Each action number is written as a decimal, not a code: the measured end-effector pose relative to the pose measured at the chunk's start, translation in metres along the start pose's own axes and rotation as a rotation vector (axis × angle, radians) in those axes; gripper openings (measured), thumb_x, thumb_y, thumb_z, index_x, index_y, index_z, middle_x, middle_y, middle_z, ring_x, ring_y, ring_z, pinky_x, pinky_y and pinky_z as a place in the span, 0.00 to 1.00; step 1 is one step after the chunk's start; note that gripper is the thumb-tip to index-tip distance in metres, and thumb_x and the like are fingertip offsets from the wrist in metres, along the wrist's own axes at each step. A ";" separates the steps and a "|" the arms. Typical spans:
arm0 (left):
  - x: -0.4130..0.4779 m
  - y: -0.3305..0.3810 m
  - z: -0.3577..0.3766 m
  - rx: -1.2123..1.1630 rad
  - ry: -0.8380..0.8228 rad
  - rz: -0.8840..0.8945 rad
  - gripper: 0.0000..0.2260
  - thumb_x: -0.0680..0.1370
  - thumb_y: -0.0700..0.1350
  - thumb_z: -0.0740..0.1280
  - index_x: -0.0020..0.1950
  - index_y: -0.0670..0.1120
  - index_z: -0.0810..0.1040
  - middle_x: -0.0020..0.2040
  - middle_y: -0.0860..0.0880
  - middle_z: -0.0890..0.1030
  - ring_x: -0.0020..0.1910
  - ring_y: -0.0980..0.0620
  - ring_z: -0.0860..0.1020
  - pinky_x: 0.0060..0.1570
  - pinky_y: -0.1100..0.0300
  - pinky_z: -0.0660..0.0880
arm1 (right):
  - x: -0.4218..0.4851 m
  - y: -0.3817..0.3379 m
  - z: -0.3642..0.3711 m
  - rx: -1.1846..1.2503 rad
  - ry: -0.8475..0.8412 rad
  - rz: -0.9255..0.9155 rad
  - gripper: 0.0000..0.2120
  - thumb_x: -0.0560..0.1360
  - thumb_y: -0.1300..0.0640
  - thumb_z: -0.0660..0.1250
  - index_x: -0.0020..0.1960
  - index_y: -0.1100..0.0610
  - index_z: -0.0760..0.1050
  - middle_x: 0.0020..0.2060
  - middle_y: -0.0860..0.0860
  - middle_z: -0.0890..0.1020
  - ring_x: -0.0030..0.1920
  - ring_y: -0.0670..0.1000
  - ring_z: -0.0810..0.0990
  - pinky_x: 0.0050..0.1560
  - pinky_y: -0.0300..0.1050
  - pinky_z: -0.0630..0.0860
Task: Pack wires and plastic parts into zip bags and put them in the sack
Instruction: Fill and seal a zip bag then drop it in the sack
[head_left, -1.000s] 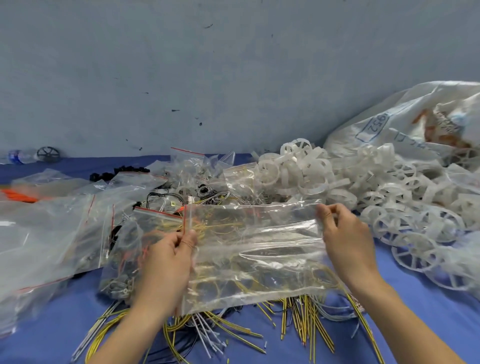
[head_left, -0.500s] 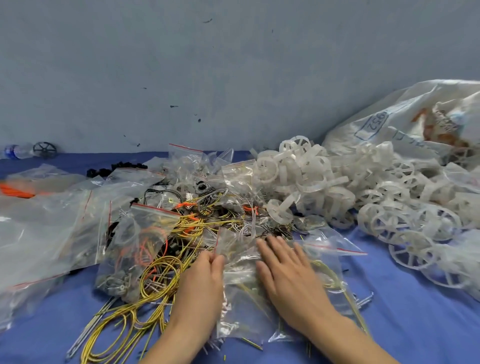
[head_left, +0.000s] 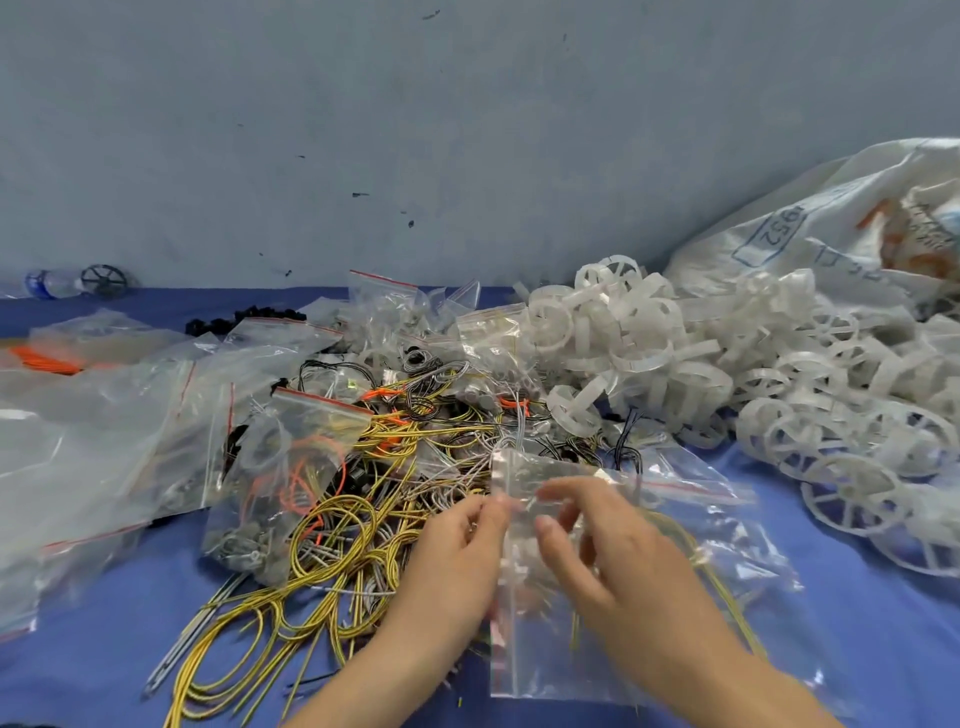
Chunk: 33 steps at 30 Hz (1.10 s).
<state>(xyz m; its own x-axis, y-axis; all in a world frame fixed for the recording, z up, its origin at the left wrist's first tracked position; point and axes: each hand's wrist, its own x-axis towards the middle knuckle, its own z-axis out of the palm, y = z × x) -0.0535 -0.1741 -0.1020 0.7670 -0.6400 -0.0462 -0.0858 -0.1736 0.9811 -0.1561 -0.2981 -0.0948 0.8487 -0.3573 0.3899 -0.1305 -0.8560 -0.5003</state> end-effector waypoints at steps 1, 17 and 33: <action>-0.002 0.003 0.002 -0.137 -0.052 -0.069 0.14 0.83 0.54 0.58 0.49 0.54 0.83 0.40 0.49 0.84 0.37 0.51 0.83 0.37 0.54 0.81 | -0.003 0.000 0.006 0.012 -0.026 -0.015 0.16 0.77 0.33 0.48 0.59 0.36 0.66 0.46 0.34 0.73 0.48 0.34 0.74 0.41 0.33 0.71; -0.003 0.007 0.012 -0.506 -0.096 -0.109 0.12 0.79 0.45 0.66 0.54 0.37 0.78 0.47 0.38 0.83 0.46 0.46 0.83 0.42 0.53 0.81 | -0.005 0.000 0.010 0.267 0.005 0.146 0.25 0.67 0.33 0.60 0.62 0.37 0.72 0.53 0.33 0.74 0.52 0.36 0.77 0.48 0.38 0.76; -0.002 -0.002 -0.003 0.303 0.247 0.074 0.06 0.80 0.47 0.64 0.45 0.48 0.71 0.34 0.50 0.80 0.29 0.52 0.79 0.28 0.60 0.75 | -0.001 0.009 -0.013 0.375 0.395 0.386 0.05 0.75 0.50 0.65 0.40 0.48 0.75 0.32 0.39 0.80 0.30 0.43 0.76 0.30 0.36 0.68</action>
<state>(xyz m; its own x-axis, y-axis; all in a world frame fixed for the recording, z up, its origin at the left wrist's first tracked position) -0.0533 -0.1699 -0.1032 0.8784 -0.4662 0.1052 -0.3020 -0.3709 0.8782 -0.1651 -0.3102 -0.0898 0.5162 -0.7832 0.3467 -0.1396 -0.4763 -0.8681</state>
